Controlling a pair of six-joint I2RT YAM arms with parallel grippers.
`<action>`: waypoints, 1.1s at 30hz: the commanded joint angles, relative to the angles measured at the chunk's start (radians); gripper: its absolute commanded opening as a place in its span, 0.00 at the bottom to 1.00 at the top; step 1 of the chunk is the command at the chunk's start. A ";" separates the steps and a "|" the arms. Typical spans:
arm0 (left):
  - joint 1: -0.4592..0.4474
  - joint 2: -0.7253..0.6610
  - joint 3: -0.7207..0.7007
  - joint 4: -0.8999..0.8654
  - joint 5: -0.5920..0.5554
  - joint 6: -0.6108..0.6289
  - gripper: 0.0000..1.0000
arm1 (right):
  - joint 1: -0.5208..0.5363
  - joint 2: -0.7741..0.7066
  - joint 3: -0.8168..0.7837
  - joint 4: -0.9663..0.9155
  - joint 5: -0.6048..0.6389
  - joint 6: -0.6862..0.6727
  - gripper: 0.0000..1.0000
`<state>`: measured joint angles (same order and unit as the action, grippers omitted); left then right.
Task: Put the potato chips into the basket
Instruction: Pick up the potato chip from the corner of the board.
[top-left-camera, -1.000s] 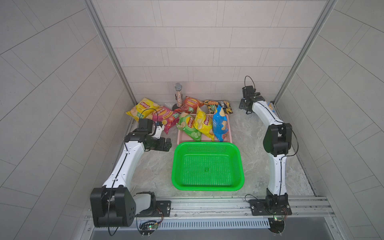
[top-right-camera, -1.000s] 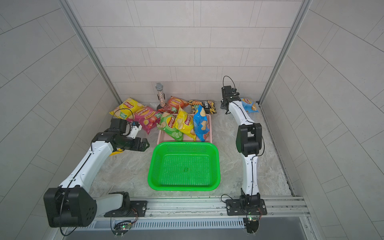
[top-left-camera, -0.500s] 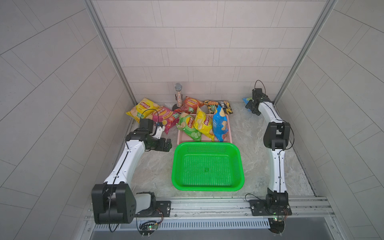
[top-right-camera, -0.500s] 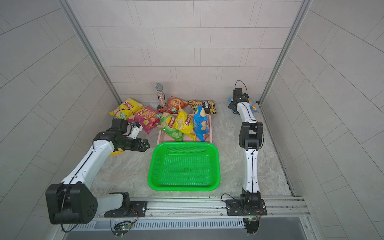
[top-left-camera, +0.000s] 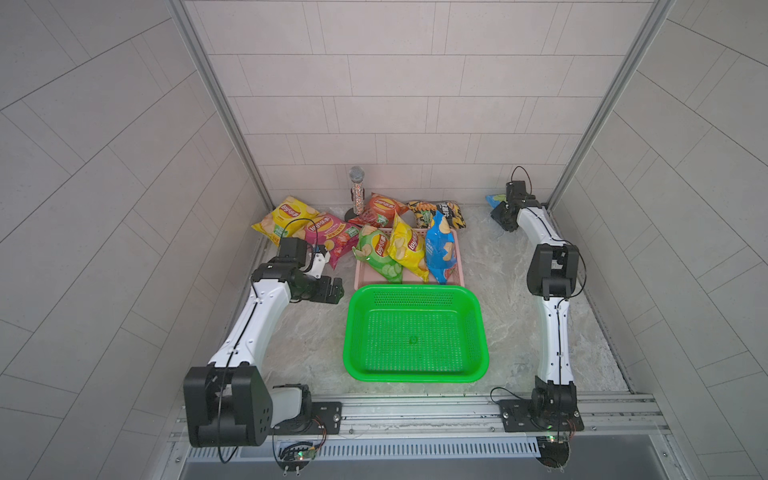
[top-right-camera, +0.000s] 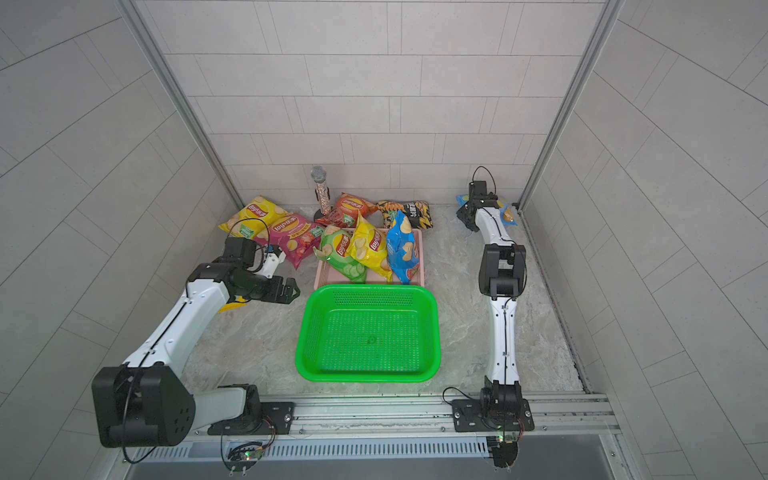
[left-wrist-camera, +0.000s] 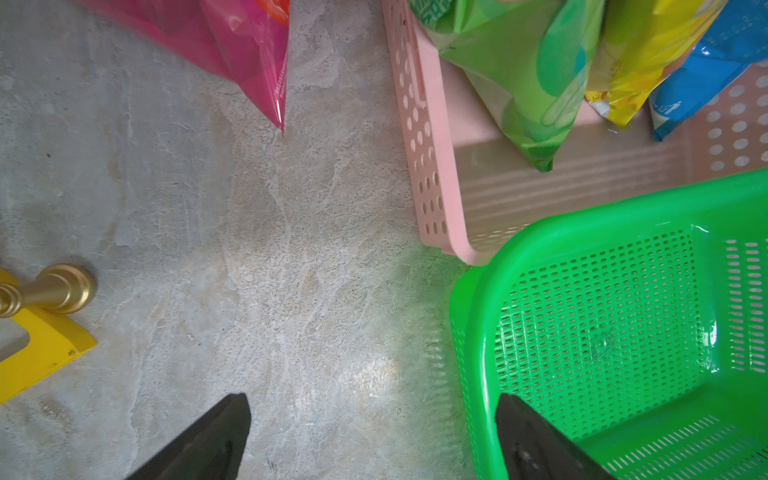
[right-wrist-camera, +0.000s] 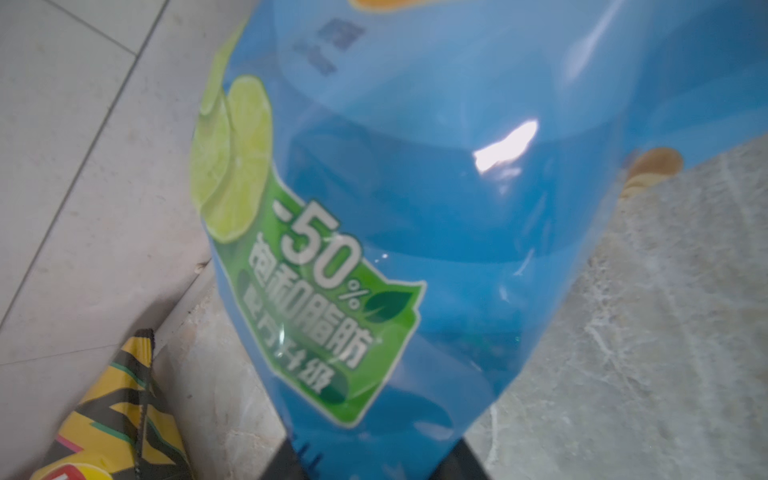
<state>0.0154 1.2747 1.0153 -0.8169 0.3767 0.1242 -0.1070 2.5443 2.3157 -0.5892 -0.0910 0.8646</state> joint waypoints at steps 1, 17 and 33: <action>0.006 0.003 -0.003 0.003 -0.002 0.006 1.00 | 0.001 -0.064 -0.074 0.028 0.012 -0.018 0.19; 0.007 -0.024 -0.004 0.002 0.016 -0.003 1.00 | 0.029 -0.594 -0.552 0.108 -0.005 -0.194 0.00; 0.006 -0.042 0.006 -0.005 0.053 0.003 1.00 | 0.177 -1.161 -0.854 0.028 -0.166 -0.384 0.00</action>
<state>0.0154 1.2541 1.0153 -0.8173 0.4091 0.1223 0.0383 1.4555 1.4769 -0.5461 -0.2134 0.5446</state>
